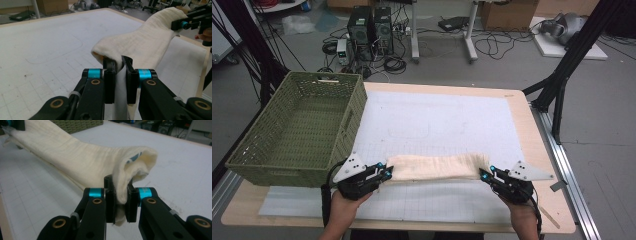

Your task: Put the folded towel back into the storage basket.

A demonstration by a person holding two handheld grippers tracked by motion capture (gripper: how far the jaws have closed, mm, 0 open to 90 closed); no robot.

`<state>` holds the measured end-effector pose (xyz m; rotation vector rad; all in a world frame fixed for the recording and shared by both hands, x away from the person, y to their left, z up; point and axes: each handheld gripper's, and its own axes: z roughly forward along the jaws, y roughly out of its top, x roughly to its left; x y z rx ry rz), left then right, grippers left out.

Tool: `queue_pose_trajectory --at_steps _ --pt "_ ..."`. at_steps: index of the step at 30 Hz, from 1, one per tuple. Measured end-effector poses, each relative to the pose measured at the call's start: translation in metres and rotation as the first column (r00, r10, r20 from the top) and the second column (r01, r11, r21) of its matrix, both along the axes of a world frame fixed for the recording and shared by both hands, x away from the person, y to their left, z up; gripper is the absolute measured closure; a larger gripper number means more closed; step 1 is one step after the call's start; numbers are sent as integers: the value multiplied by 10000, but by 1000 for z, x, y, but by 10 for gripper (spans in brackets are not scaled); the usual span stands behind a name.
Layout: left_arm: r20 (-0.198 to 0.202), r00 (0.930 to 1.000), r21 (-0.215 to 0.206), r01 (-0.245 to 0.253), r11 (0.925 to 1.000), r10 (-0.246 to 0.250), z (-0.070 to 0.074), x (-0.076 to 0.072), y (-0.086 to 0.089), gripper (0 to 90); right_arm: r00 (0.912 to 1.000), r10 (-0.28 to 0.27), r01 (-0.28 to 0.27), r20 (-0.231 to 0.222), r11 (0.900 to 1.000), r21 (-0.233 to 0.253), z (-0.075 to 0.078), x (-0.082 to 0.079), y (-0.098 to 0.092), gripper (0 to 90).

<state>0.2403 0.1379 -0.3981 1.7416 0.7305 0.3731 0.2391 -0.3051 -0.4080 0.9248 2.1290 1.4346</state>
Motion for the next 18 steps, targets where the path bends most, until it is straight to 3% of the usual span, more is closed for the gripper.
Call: queue_pose_trajectory --at_steps 9,18 --pt "576 9983 -87 137 9999 -132 14 -7 2 817 9992 14 -22 387 9998 211 12 2 -1 825" --pt "886 9960 -216 -37 9998 56 27 -9 10 819 9986 44 -55 526 9998 202 25 20 8 825"
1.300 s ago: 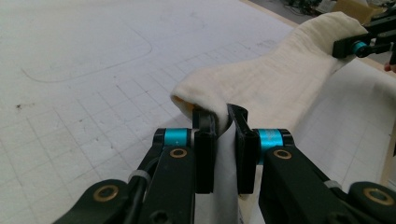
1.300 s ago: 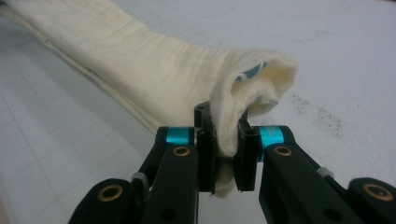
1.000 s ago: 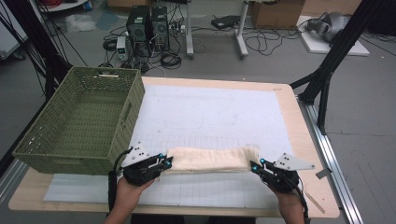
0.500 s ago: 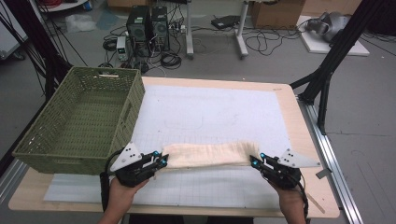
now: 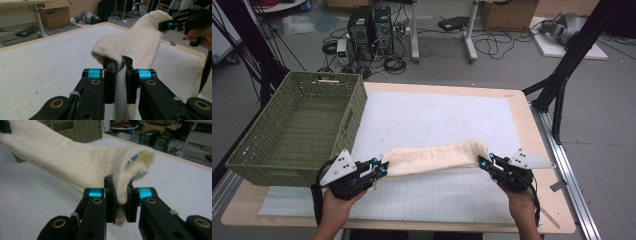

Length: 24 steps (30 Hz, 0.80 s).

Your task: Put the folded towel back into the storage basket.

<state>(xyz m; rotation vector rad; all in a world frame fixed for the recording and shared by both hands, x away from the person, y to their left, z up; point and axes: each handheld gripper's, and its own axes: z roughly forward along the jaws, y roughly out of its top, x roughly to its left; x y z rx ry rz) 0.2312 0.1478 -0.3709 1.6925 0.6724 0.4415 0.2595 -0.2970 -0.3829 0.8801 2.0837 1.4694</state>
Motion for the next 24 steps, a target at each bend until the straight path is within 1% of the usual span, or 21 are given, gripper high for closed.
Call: queue_pose_trajectory --at_steps 3,4,6,9,12,15,17,21,24 --pt "183 9998 -74 -105 9999 107 7 -1 4 819 9999 26 -25 152 10000 -72 5 9 6 825" --pt "237 9996 -74 -138 9999 140 8 -2 5 819 9998 64 -61 173 9998 -163 10 14 10 826" --pt "286 9994 -105 -199 9997 202 11 -2 8 819 9997 87 -82 226 9997 -227 12 16 12 826" --pt "350 9988 -147 -325 9994 330 13 -2 12 819 9994 151 -143 299 9996 -254 19 23 17 826" --pt "431 9979 -217 -465 9987 474 16 -2 18 819 9992 328 -325 231 9994 -92 25 31 23 826" --pt "544 9968 -263 -571 9980 585 18 -2 22 819 9985 473 -471 280 9989 -83 30 36 27 826" --pt "635 9957 -253 -656 9975 671 19 -2 24 819 9982 500 -498 333 9987 -72 33 40 30 826" --pt "775 9940 -309 -744 9968 766 24 -4 29 819 9976 576 -581 390 9982 124 39 47 35 826" --pt "864 9927 -346 -820 9960 847 26 -5 31 819 9973 609 -612 420 9981 72 43 52 39 826"
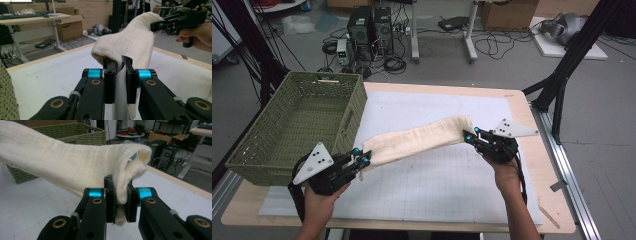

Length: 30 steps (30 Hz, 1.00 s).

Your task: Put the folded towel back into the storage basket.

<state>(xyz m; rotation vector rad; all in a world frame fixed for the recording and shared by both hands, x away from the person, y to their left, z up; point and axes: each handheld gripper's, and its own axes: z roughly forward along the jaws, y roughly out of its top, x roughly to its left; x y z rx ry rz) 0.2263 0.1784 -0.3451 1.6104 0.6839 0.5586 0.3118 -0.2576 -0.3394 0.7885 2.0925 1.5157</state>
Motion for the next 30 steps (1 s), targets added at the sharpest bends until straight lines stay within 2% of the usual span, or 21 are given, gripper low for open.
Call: queue_pose_trajectory --at_steps 6,16,30 --pt "24 9999 -55 -147 9999 148 1 0 3 819 9998 85 -85 162 10000 -18 11 15 9 826" --pt "330 9985 -26 -446 9990 446 8 -2 12 819 9993 256 -251 267 9995 -173 25 32 25 826" --pt "506 9942 -263 -940 9952 953 15 -5 31 819 9982 529 -530 288 9986 32 38 60 56 826"
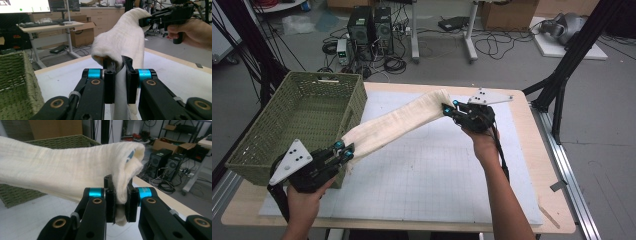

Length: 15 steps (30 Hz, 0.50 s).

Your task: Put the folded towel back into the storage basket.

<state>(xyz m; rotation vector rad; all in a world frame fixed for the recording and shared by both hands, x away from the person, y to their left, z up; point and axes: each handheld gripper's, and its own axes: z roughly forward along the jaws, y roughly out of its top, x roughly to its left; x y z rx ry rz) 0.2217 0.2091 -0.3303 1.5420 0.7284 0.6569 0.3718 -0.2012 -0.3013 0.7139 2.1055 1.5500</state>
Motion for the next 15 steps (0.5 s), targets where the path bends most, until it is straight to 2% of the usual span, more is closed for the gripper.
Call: queue_pose_trajectory --at_steps 12,15 --pt "122 9975 30 -702 9975 702 2 -5 22 818 9989 446 -441 152 9986 -292 17 28 43 826" --pt "19 9963 64 -863 9962 863 2 -5 27 818 9985 504 -492 229 9975 -515 20 35 54 826"
